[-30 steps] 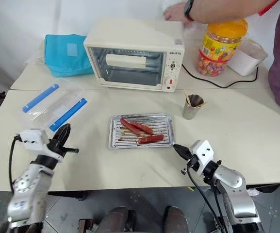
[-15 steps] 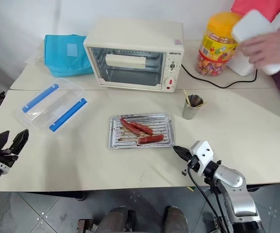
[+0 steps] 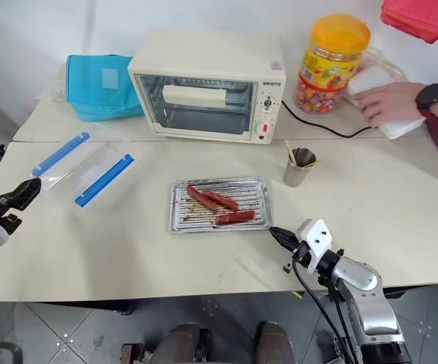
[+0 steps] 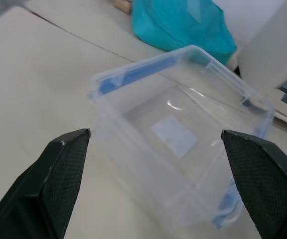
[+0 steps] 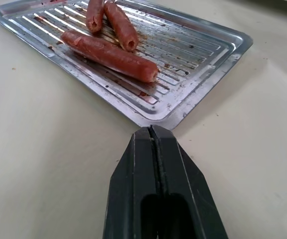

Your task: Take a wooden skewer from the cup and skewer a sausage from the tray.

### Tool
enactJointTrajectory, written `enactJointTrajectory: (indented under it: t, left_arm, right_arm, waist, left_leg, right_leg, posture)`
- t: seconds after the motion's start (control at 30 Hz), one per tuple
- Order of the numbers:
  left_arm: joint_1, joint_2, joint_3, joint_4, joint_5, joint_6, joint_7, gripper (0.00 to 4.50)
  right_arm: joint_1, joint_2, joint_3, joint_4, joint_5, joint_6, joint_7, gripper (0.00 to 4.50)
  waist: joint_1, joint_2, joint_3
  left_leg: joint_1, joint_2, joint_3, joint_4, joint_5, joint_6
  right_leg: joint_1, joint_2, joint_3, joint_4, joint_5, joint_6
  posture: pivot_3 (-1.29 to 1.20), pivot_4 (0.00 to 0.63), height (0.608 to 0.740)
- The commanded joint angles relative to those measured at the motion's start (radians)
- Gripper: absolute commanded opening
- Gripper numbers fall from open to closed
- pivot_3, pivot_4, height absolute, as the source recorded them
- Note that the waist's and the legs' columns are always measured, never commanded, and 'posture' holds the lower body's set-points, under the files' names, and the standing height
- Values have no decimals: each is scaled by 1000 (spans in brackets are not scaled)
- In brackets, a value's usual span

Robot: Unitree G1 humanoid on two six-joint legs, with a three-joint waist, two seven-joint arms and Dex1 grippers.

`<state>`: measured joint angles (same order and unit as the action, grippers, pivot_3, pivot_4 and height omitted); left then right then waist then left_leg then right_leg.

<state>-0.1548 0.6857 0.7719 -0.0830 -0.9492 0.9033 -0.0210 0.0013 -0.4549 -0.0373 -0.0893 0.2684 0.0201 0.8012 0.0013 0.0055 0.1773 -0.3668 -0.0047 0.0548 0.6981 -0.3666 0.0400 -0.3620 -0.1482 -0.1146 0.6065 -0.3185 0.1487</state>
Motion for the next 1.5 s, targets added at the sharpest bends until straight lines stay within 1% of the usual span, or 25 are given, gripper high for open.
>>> enactJointTrajectory:
  t: [0.03, 0.13, 0.2, 0.3, 0.37, 0.4, 0.63, 0.67, 0.7, 0.83, 0.93, 1.0, 1.07, 1.17, 1.27, 1.37, 1.43, 1.47, 1.5]
  left_arm:
    - [-61, 26, -14, 62, 26, 70, 75, 4485]
    - [-92, 36, -29, 88, 44, 111, 83, 4485]
    - [-113, 40, -28, 108, 55, 131, 95, 4485]
    - [-131, 43, -20, 127, 69, 151, 96, 3898]
    - [-150, 39, -8, 146, 67, 171, 112, 3304]
    - [-157, 37, -5, 151, 72, 174, 122, 2958]
    - [-207, -43, 90, 129, 44, 180, 227, 696]
    - [-209, -59, 111, 114, 34, 170, 242, 460]
    - [-209, -74, 134, 100, 24, 170, 264, 384]
    - [-201, -129, 213, 34, 29, 128, 362, 353]
    - [-201, -176, 262, -20, 34, 112, 468, 353]
    - [-198, -202, 282, -69, 100, 44, 552, 353]
    - [-200, -224, 292, -100, 133, 5, 612, 353]
    - [-206, -265, 290, -142, 116, 13, 668, 353]
    - [-219, -303, 261, -183, 97, 23, 701, 353]
    - [-251, -348, 255, -193, 63, 30, 750, 353]
    - [-255, -358, 252, -192, 55, 27, 762, 1048]
    - [-255, -360, 247, -191, 43, 27, 758, 1223]
    - [-254, -361, 240, -191, 38, 29, 758, 1522]
  right_arm:
    - [1, 10, -2, -15, 37, -39, 26, 0]
    - [8, 11, -38, -52, 71, -128, 53, 0]
    - [19, -15, -82, -100, 104, -184, 80, 0]
    - [48, -61, -102, -174, 162, -181, 136, 0]
    - [68, -113, -105, -254, 221, -183, 212, 0]
    - [71, -129, -104, -275, 235, -177, 225, 0]
    - [35, -112, -88, -256, 222, -152, 185, 0]
    - [32, -110, -84, -256, 219, -149, 182, 0]
    - [28, -109, -79, -256, 219, -143, 180, 0]
    - [9, -106, -64, -249, 219, -128, 173, 0]
    - [1, -107, -55, -249, 230, -110, 179, 0]
    - [-3, -111, -52, -247, 237, -100, 186, 0]
    - [-8, -113, -53, -245, 243, -92, 189, 0]
    - [-15, -118, -54, -240, 254, -76, 200, 0]
    - [-26, -118, -56, -237, 260, -63, 204, 0]
    - [-37, -114, -58, -237, 265, -50, 201, 0]
    - [-37, -113, -59, -237, 264, -48, 199, 0]
    - [-37, -112, -59, -239, 264, -46, 197, 0]
    - [-36, -111, -60, -240, 264, -44, 196, 0]
  waist:
    - [-3, 0, 0]
    - [-8, 0, 0]
    - [-6, 0, 0]
    - [-5, 0, 0]
    - [-4, 0, 0]
    - [-3, 0, 0]
    - [-2, -1, 0]
    - [-2, -1, 0]
    - [-2, -1, 0]
    - [-2, -4, -1]
    - [-1, -5, -1]
    - [1, -6, -1]
    - [1, -7, -1]
    - [4, -8, -1]
    - [14, -8, -1]
    - [23, -8, -1]
    - [22, -9, -1]
    - [22, -9, -1]
    - [22, -9, -1]
  left_leg:
    - [0, 0, 0, 0, 0, 0]
    - [0, 0, 0, 0, 0, 0]
    - [-1, 0, 1, -1, 0, -1]
    - [-1, 0, 1, 0, 0, -1]
    - [-1, 1, 1, 0, 0, -1]
    - [-1, 0, 1, -1, 0, -1]
    - [-1, 0, 1, 0, 0, -1]
    - [-1, 0, 1, 0, 0, -1]
    - [-1, 1, 1, 0, 0, -1]
    - [-1, 0, 1, 0, 0, -1]
    - [-1, 0, 0, 0, 0, -1]
    - [-1, 0, -1, 1, 0, -1]
    - [-1, 0, -1, 1, 0, -1]
    - [-1, 0, -1, 1, 0, -1]
    - [-1, -1, -1, 1, 0, -1]
    - [-1, -1, -1, 1, 0, -1]
    - [-2, -1, -1, 2, 0, -1]
    - [-1, -1, -1, 1, 0, -1]
    - [-1, -1, -1, 1, 0, -1]
  right_leg:
    - [0, 0, 0, 0, 0, 0]
    - [-1, 1, 0, 1, 0, 0]
    - [-3, 1, 0, 1, 0, 0]
    - [-4, 1, 1, 4, 0, 0]
    - [-4, 1, 1, 4, 0, 0]
    - [-5, 1, 2, 4, 0, 0]
    - [-4, 0, 2, 4, 0, 0]
    - [-4, 0, 2, 4, 0, 0]
    - [-4, 0, 2, 5, 0, 0]
    - [-4, 0, 2, 5, 0, 0]
    - [-4, 0, 2, 5, 0, 0]
    - [-4, 0, 2, 5, 0, 0]
    - [-4, 0, 2, 4, 0, 0]
    - [-3, 0, 2, 4, 0, 0]
    - [-3, -1, 3, 4, 0, 0]
    - [-3, -1, 3, 4, 0, 0]
    - [-3, -1, 3, 4, 0, 0]
    - [-3, -1, 3, 4, 0, 0]
    - [-3, 0, 3, 4, 0, 0]
  posture:
    - [0, 150, 740]
    - [0, 150, 740]
    - [0, 150, 740]
    - [0, 150, 740]
    - [0, 150, 740]
    - [0, 150, 740]
    - [0, 150, 740]
    - [0, 150, 740]
    - [0, 150, 740]
    - [0, 150, 740]
    - [0, 150, 740]
    - [0, 150, 740]
    - [0, 150, 740]
    - [0, 150, 740]
    - [0, 150, 740]
    - [0, 150, 740]
    - [0, 150, 740]
    - [0, 150, 740]
    - [0, 150, 740]
